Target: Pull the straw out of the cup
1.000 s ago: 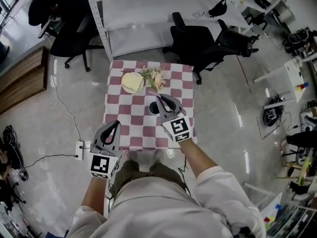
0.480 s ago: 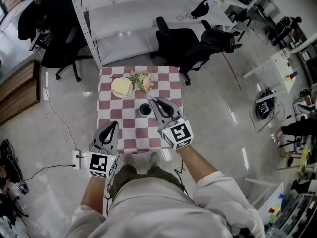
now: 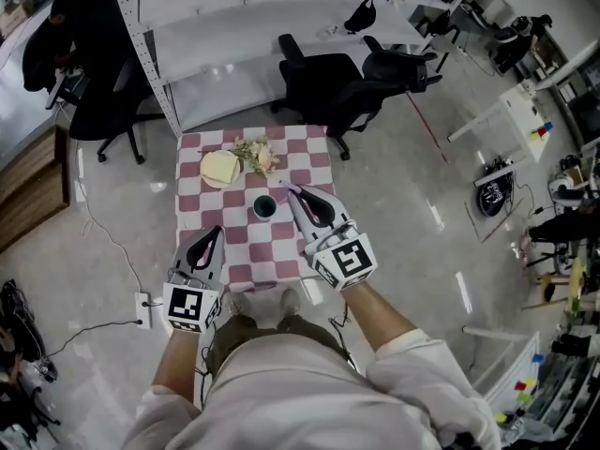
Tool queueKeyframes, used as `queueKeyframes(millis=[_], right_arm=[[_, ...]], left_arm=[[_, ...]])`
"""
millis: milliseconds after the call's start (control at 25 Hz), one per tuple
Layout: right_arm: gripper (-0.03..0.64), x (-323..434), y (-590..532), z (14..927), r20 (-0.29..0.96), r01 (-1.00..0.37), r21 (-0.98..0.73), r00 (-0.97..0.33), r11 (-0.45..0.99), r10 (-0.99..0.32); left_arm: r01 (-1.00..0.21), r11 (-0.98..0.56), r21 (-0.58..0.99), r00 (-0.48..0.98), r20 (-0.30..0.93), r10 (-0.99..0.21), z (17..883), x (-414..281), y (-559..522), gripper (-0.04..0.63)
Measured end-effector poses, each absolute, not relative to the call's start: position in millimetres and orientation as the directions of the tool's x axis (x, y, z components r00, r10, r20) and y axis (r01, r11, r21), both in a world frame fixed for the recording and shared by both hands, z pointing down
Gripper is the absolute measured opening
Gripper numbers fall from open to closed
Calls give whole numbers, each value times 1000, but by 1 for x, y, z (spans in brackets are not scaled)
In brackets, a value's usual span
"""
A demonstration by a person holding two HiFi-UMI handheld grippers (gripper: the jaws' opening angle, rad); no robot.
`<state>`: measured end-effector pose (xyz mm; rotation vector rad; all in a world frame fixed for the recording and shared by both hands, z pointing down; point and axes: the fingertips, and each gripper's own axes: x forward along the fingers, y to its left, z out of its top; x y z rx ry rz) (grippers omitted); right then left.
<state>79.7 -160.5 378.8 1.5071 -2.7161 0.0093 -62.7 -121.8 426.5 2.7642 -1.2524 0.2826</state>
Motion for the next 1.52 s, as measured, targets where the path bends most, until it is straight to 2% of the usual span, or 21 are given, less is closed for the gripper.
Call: queueKeyframes(millis=[720,1520], right_arm=[[28,123,-125,359,-4,-885,-49,-463,463,-886],[26,131,-121,359,-7,-885,-48,-463,463,-886]], left_arm=[[-715,-699,-7,686,185,-704,416,-41,-123,3],[-715,-699,-21,685,180,-706,411,-36,-121,3]])
